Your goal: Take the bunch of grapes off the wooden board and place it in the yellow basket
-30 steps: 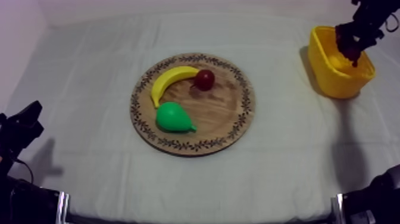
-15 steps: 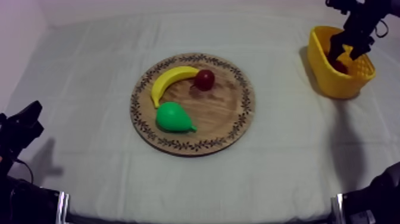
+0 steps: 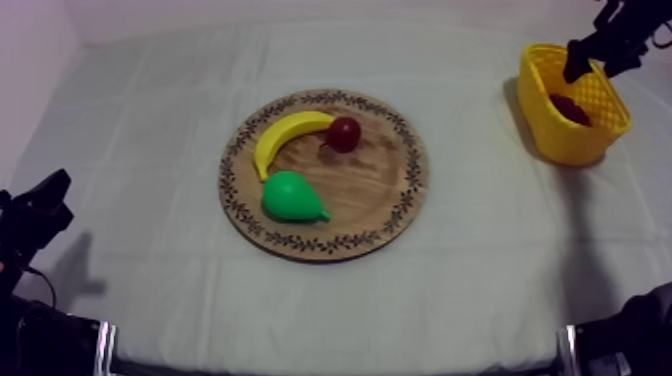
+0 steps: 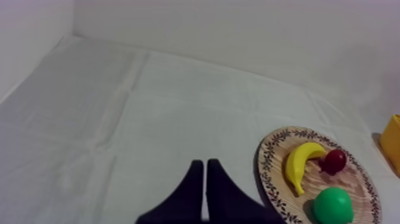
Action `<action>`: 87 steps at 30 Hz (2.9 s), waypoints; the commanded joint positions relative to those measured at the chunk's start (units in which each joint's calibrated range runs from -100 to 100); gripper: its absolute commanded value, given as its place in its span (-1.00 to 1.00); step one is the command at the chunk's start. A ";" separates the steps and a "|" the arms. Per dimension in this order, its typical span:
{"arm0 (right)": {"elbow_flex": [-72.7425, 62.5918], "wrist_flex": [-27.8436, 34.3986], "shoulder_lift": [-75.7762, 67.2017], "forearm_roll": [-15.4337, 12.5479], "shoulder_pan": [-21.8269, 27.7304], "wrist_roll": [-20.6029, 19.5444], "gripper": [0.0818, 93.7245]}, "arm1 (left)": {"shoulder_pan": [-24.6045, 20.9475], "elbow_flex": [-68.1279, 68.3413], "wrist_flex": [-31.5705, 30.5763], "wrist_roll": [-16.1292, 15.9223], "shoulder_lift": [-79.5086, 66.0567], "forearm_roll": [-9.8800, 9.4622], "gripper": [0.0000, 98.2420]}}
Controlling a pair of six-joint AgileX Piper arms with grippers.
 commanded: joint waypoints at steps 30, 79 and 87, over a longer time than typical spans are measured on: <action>55.41 -29.02 -67.25 -1.73 4.81 0.57 -0.10 | 0.00 -0.03 -0.05 0.03 0.00 -0.03 -1.00; 89.14 -35.32 -106.64 3.75 -3.83 -5.45 -0.99 | 0.00 -0.03 -0.05 0.01 0.00 -0.03 -1.00; 89.14 -35.21 -106.64 3.77 -3.83 -1.28 -0.99 | 0.00 -0.03 -0.05 0.01 0.00 -0.03 -1.00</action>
